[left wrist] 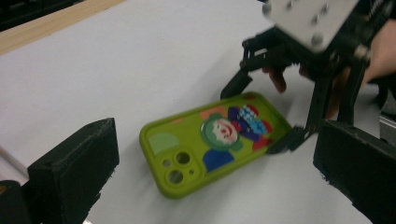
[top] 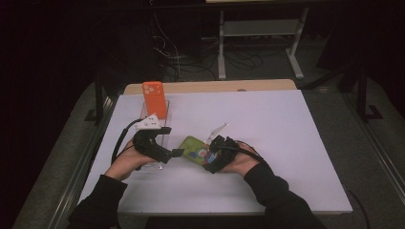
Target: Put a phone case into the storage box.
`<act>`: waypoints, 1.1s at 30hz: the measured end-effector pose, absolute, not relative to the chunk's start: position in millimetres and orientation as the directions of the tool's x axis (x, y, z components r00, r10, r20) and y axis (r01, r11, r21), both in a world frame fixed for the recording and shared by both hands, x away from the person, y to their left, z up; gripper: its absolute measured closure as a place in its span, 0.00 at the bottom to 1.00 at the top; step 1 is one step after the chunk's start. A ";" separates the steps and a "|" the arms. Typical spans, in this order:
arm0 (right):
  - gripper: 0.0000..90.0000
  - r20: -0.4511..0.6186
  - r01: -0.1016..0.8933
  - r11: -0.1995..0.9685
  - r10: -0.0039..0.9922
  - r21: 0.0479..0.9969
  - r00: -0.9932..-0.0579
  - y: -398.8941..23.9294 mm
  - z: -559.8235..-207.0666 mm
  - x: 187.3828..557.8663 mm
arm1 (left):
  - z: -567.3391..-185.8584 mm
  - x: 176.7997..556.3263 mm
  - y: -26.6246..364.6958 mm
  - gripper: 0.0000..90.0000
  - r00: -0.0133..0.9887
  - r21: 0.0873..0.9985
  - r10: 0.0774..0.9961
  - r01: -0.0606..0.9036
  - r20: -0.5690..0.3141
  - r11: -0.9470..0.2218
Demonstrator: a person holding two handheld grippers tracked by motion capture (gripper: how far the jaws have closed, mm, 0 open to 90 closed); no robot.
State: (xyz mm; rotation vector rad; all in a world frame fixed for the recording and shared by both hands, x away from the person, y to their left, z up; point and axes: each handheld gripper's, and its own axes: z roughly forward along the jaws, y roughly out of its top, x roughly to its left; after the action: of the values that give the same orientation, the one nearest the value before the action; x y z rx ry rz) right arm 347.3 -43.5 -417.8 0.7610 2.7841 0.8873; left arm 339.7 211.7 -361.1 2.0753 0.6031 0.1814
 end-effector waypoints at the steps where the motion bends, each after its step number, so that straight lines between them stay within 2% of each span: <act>1: 0.17 0.026 0.418 0.712 0.491 0.565 -0.871 -48.1 -414.7 348.4 | -360.8 339.7 209.0 0.00 0.872 0.827 0.478 0.345 -0.107 -0.444; 7: 0.17 0.021 0.376 0.721 0.449 0.581 -0.893 -80.4 -398.5 352.9 | -360.1 341.6 186.3 0.00 0.902 0.821 0.422 0.310 -0.094 -0.479; 16: 0.17 0.016 0.313 0.743 0.378 0.591 -0.926 -113.7 -388.9 351.1 | -361.4 342.5 142.7 0.00 0.948 0.789 0.317 0.206 -0.015 -0.580; 26: 0.17 0.028 0.210 0.785 0.240 0.583 -0.970 -117.5 -387.6 345.6 | -362.9 345.3 117.1 0.00 0.982 0.784 0.188 0.128 -0.014 -0.608; 30: 0.17 0.051 0.205 0.793 0.215 0.573 -0.975 -117.1 -384.8 342.2 | -367.8 341.2 113.3 0.00 0.991 0.755 0.137 0.091 -0.002 -0.649; 33: 0.17 0.042 0.166 0.795 0.174 0.583 -0.984 -116.2 -384.1 341.6 | -372.3 339.3 109.9 0.00 0.994 0.744 0.106 0.075 -0.005 -0.664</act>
State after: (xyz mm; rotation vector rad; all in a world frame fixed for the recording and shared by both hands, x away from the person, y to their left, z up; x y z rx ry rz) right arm 341.6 -116.2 -384.1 0.2806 2.9633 0.9606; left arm 339.3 109.9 -372.3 2.2997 0.1252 0.0490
